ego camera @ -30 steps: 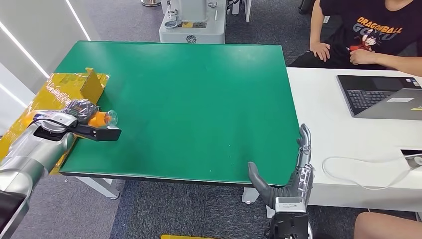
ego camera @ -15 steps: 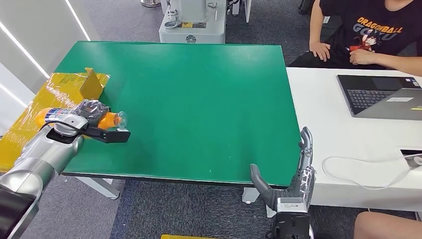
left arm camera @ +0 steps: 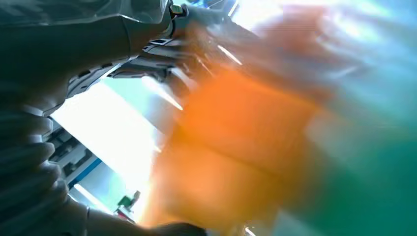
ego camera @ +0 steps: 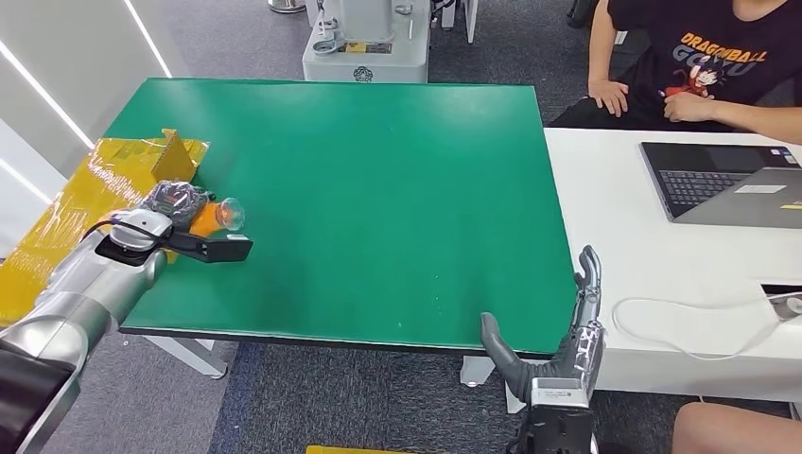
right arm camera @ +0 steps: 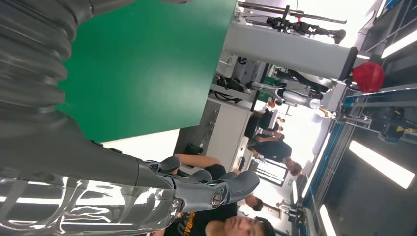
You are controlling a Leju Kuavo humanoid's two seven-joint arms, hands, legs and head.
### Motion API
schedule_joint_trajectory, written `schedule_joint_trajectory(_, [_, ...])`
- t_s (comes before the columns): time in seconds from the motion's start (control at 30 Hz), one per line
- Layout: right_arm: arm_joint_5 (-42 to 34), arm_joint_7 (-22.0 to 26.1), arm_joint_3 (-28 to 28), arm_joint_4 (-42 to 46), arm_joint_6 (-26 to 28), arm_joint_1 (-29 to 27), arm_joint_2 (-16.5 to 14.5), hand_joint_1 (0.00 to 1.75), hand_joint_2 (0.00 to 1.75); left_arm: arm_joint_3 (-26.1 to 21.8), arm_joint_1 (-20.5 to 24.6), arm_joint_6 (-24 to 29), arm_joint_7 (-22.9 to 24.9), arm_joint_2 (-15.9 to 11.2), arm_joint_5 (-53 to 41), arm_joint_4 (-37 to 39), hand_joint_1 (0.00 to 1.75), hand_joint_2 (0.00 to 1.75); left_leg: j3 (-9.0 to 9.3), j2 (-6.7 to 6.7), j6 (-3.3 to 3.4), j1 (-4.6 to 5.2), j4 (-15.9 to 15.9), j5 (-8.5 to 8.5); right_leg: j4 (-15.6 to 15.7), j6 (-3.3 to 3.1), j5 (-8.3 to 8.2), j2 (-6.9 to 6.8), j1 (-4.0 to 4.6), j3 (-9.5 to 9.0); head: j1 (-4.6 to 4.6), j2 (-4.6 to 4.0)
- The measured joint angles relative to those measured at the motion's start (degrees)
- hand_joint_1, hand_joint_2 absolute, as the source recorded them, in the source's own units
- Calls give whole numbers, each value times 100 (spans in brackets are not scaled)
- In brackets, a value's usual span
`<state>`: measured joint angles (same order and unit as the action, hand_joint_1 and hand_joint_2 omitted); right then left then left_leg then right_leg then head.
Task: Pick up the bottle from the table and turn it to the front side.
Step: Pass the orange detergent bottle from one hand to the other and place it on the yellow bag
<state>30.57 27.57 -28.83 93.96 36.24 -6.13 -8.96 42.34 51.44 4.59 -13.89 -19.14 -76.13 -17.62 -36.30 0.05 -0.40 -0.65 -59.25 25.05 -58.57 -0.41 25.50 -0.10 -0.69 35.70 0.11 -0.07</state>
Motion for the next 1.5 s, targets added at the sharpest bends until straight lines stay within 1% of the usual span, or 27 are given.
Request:
schedule_joint_trajectory(0.17, [0,-13,10,21,-48,-20,1,0,175,0,24,-241,161,-11,-6,57,0,175,0,0,0,0,0,0,0,0,0,0,0,-1,0,0])
schedule_joint_trajectory(0.43, [-49,10,19,25,-77,-27,0,0,175,0,12,-632,254,-24,-49,122,0,175,0,-1,0,0,0,0,-1,0,0,-1,0,-1,0,0])
schedule_joint_trajectory(0.53, [-55,23,20,25,-64,-27,0,0,175,0,-3,-662,255,-36,-52,132,0,175,0,-1,0,0,0,0,-1,0,0,-1,0,-2,0,0])
schedule_joint_trajectory(0.6, [-56,25,20,25,-56,-26,0,0,175,-1,-19,-588,253,-44,-52,137,0,175,0,-1,0,0,0,0,-1,0,0,-1,0,-2,0,0])
schedule_joint_trajectory(0.63, [-56,26,20,25,-50,-26,0,0,175,-2,-31,-487,249,-48,-51,138,0,175,0,-1,0,0,0,0,-1,0,0,-1,0,-2,0,0])
schedule_joint_trajectory(0.7, [-56,28,20,25,-26,-26,0,0,175,-16,-68,-99,234,-55,-31,137,0,175,1,-1,0,0,0,0,0,0,0,-1,0,-1,0,0])
schedule_joint_trajectory(0.77, [-61,26,20,25,3,-26,0,0,175,-66,-118,502,162,-55,50,129,0,175,2,0,0,0,0,0,0,0,0,-1,0,-1,-1,0])
schedule_joint_trajectory(0.83, [-88,20,20,25,31,-27,0,0,175,-177,-183,1200,6,-37,215,77,0,175,3,-1,0,1,0,0,0,0,0,-2,-1,-2,0,0])
schedule_joint_trajectory(0.9, [-129,20,20,24,51,-27,0,0,175,-329,-239,1752,-166,-6,381,-27,0,175,3,-1,0,1,0,0,0,0,0,-3,-1,-2,0,0])
schedule_joint_trajectory(0.97, [-197,50,20,16,57,-27,0,0,175,-497,-265,2060,-383,30,551,-164,0,175,3,1,0,1,-1,0,0,0,-1,-1,-1,-2,0,0])
schedule_joint_trajectory(1.03, [-297,130,20,-2,57,-23,0,0,175,-689,-257,2204,-658,63,771,-359,0,175,4,0,0,1,-1,0,0,0,-1,-2,-1,-2,0,0])
schedule_joint_trajectory(1.13, [-437,287,20,-43,60,-15,0,0,175,-963,-186,2105,-937,89,1061,-756,0,175,4,-1,0,1,-1,0,0,-1,-1,-3,-1,-3,-1,0])
schedule_joint_trajectory(1.23, [-524,397,20,-82,80,-6,0,0,175,-1177,-85,1867,-1167,99,1366,-1182,0,175,5,-1,0,0,-1,-1,-1,-1,-2,-2,0,-3,-1,0])
schedule_joint_trajectory(1.3, [-585,456,20,-109,90,5,0,0,175,-1298,-6,1688,-1357,102,1730,-1505,0,175,5,-1,0,0,-1,-1,-1,-2,-2,-2,0,-4,-1,0])
schedule_joint_trajectory(1.4, [-699,541,12,-152,102,21,0,0,175,-1477,59,1372,-1566,98,2490,-2063,0,175,5,-1,-1,1,-1,0,-1,-2,-2,-2,0,-6,-1,0])
schedule_joint_trajectory(1.5, [-852,660,-6,-203,147,37,0,0,175,-1698,-15,1021,-1754,110,3580,-2676,0,175,5,0,0,1,0,0,-1,-1,-1,-2,-1,-6,1,0])
